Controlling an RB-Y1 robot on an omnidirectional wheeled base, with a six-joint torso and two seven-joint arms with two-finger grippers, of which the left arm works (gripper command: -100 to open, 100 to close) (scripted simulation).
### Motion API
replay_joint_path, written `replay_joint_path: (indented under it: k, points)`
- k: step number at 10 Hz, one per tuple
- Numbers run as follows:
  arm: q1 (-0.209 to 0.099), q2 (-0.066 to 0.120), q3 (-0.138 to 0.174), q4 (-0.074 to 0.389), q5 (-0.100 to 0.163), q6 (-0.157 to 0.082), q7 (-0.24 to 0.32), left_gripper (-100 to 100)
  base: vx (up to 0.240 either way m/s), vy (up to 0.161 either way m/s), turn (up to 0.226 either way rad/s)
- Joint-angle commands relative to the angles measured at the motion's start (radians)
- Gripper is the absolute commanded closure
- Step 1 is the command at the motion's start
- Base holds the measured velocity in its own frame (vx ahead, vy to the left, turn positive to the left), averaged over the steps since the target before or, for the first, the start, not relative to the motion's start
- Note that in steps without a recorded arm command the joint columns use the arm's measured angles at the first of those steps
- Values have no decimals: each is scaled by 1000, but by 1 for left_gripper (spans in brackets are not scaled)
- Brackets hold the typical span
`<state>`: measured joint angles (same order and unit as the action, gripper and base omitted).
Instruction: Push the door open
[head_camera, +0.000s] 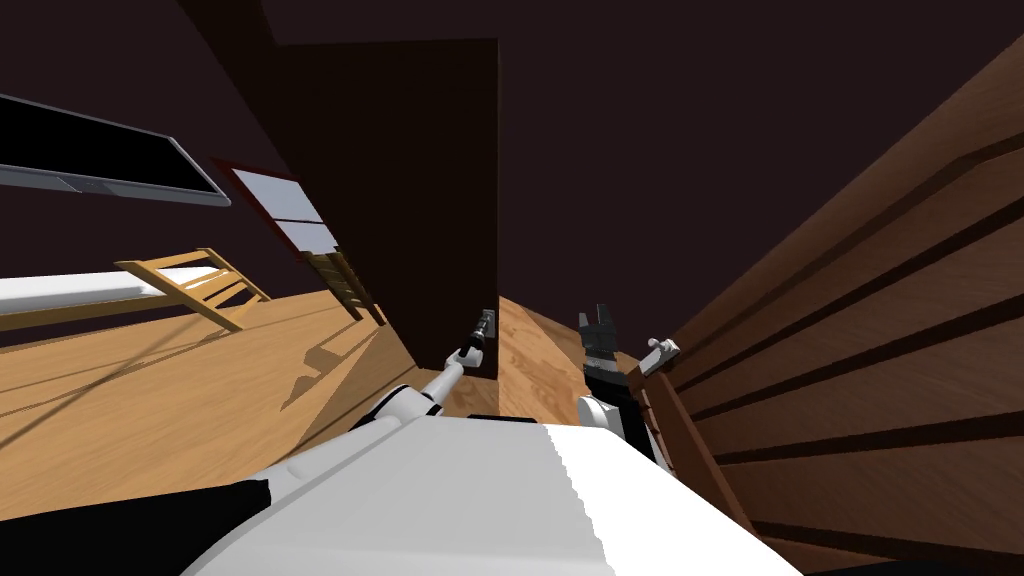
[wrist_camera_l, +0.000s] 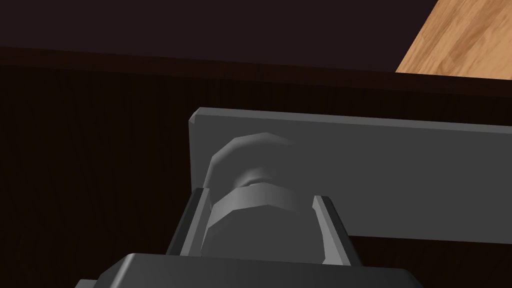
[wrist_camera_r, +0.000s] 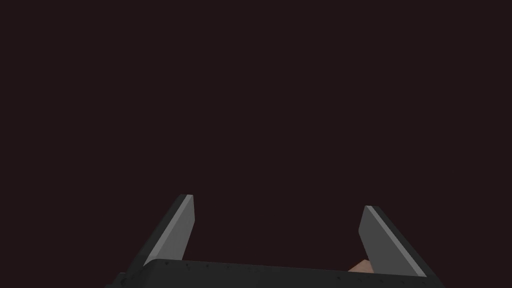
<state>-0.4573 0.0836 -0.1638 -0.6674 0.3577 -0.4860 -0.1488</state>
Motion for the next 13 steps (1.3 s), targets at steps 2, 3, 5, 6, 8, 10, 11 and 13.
replay_joint_path:
  k: [2, 3, 5, 6, 8, 10, 11, 13]
  points:
    - [0, 18, 35, -10, 7, 6, -10, 100, 190, -104, 42]
    - [0, 22, 47, -8, 9, 5, -13, 100, 196, -116, 59]
    - [0, 25, 53, -6, 11, 5, -15, 100, 113, -52, 32]
    - [-1, 29, 66, -3, 13, 4, -18, 100, 107, -65, 29]
    - [-2, 38, 93, 4, 19, 3, -25, 100, 173, -117, 78]
    - [-3, 45, 114, 9, 23, 1, -30, 100, 140, -112, 55]
    - [-4, 49, 128, 12, 26, 0, -34, 100, 183, -124, 108]
    - [-4, 49, 128, 12, 26, 0, -34, 100, 96, -63, 18]
